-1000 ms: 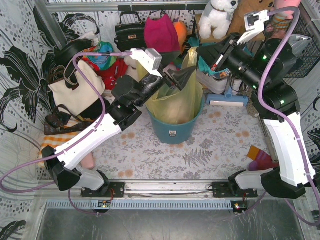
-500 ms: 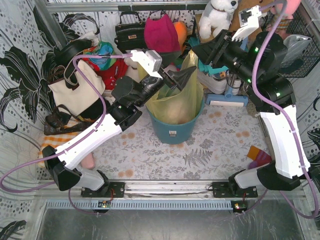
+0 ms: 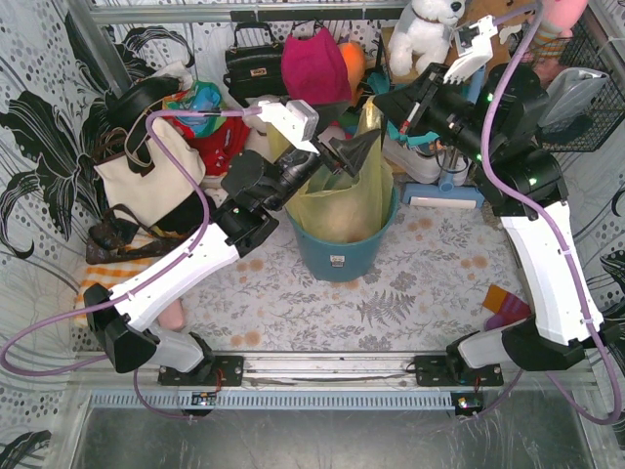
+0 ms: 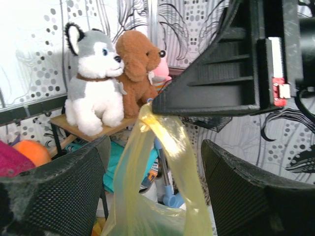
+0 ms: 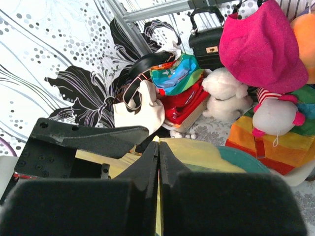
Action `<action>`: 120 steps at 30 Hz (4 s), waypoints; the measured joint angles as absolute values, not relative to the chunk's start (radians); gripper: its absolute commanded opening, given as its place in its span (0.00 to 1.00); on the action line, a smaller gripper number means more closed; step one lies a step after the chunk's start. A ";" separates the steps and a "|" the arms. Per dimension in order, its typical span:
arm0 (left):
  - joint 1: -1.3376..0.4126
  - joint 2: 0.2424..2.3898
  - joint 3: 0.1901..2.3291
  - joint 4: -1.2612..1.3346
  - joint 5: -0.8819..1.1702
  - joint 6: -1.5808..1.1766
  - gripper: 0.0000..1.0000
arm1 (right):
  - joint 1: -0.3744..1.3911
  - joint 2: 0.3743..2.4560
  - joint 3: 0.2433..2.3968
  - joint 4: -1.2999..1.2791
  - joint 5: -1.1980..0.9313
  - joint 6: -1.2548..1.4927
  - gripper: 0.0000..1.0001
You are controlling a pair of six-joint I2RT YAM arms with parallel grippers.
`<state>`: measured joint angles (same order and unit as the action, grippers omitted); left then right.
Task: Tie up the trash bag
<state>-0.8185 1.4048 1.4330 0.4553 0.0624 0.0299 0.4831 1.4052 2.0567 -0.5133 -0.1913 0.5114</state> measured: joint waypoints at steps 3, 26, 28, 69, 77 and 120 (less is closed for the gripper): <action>-0.818 1.406 1.428 0.461 0.022 0.040 0.84 | 0.483 1.394 2.024 -0.493 -0.207 0.515 0.00; -0.778 1.492 1.458 0.568 0.091 0.058 0.46 | 0.483 1.332 1.973 -0.462 -0.297 0.550 0.00; -0.776 1.492 1.458 0.576 0.102 0.056 0.39 | 0.483 1.329 1.964 -0.460 -0.296 0.550 0.00; -0.772 1.494 1.477 0.540 0.234 0.030 0.08 | 0.480 1.478 2.218 -0.713 -0.296 0.454 0.49; -0.772 1.505 1.498 0.508 0.224 0.030 0.08 | 0.482 1.478 2.230 -0.743 -0.307 0.439 0.48; -0.772 1.525 1.507 0.497 0.205 0.004 0.08 | 0.483 1.392 2.172 -0.746 -0.239 0.426 0.36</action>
<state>-0.7715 1.5249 1.5074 0.4969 0.2047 0.0036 0.4831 1.3922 2.1715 -0.7464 -0.2386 0.4263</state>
